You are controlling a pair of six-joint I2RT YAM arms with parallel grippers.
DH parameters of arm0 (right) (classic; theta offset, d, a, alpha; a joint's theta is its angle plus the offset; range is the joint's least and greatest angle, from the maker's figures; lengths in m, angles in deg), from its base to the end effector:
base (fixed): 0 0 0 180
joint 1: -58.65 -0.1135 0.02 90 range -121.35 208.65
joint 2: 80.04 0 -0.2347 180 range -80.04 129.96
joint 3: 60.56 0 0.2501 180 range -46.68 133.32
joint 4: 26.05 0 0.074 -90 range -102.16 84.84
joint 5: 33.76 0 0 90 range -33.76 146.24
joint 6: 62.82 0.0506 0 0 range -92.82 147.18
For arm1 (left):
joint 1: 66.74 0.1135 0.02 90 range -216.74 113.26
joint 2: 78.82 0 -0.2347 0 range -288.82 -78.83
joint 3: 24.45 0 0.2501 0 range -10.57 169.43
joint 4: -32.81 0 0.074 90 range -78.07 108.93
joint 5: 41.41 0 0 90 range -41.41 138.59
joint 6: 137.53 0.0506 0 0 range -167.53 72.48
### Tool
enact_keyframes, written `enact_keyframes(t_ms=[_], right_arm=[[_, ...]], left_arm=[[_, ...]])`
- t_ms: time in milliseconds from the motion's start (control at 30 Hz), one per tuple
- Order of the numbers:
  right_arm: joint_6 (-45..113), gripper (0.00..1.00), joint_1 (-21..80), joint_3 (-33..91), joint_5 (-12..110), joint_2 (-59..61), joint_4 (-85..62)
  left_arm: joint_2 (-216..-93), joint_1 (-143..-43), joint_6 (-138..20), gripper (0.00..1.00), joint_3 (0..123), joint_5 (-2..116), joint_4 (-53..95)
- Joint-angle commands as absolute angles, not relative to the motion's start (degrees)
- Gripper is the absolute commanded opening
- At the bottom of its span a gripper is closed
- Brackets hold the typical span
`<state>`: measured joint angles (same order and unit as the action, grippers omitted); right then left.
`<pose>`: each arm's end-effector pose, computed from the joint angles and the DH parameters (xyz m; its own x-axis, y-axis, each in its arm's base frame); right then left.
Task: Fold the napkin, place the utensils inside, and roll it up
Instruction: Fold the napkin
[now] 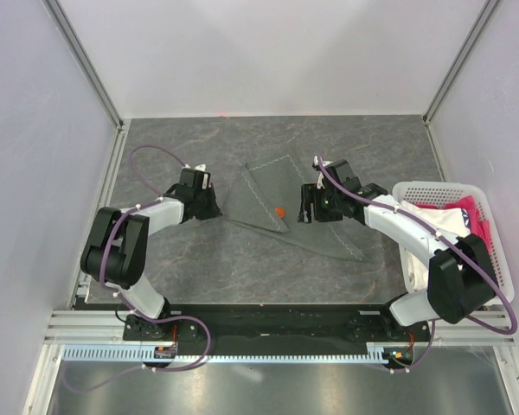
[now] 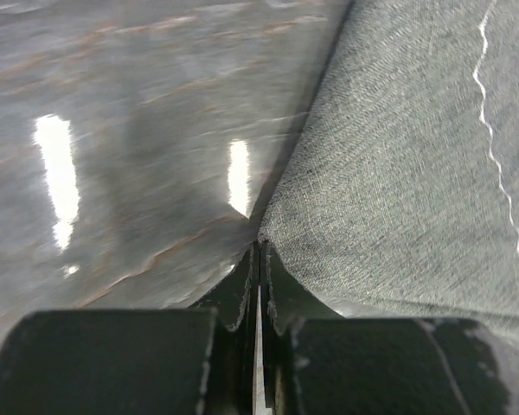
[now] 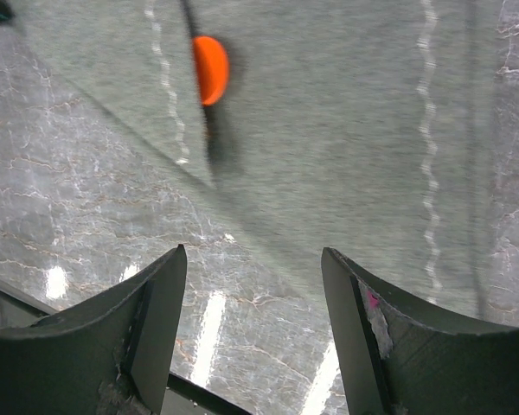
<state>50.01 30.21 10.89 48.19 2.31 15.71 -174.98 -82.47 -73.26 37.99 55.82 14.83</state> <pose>0.2689 0.1537 0.2002 -0.8563 -0.0269 -0.5158 -0.2322 0.9121 0.3380 0.3161 -0.0956 0.1105 -0.8298 -0.2137 -0.5155 -0.0180 0.9335 -0.3580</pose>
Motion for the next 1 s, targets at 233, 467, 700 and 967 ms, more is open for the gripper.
enact_keyframes(t_ms=[233, 467, 700, 967], right_arm=[[52.8, 0.72, 26.3, 9.5, 47.8, 4.9, 12.6], [56.1, 0.72, 25.5, 5.4, 51.4, 0.0, 13.3], [60.0, 0.71, 25.5, -0.2, 50.3, -6.3, 14.9], [61.0, 0.71, 25.5, -2.2, 52.2, -5.9, 15.0]], left_arm=[[-161.5, -75.6, -80.2, 0.02, 26.2, 40.6, 12.1], [-154.4, -75.1, -81.0, 0.11, 24.0, 41.3, 10.8], [-151.8, -75.0, -80.7, 0.87, 30.4, 47.4, 3.1], [-149.1, -73.4, -76.5, 0.9, 38.0, 53.2, -2.5]])
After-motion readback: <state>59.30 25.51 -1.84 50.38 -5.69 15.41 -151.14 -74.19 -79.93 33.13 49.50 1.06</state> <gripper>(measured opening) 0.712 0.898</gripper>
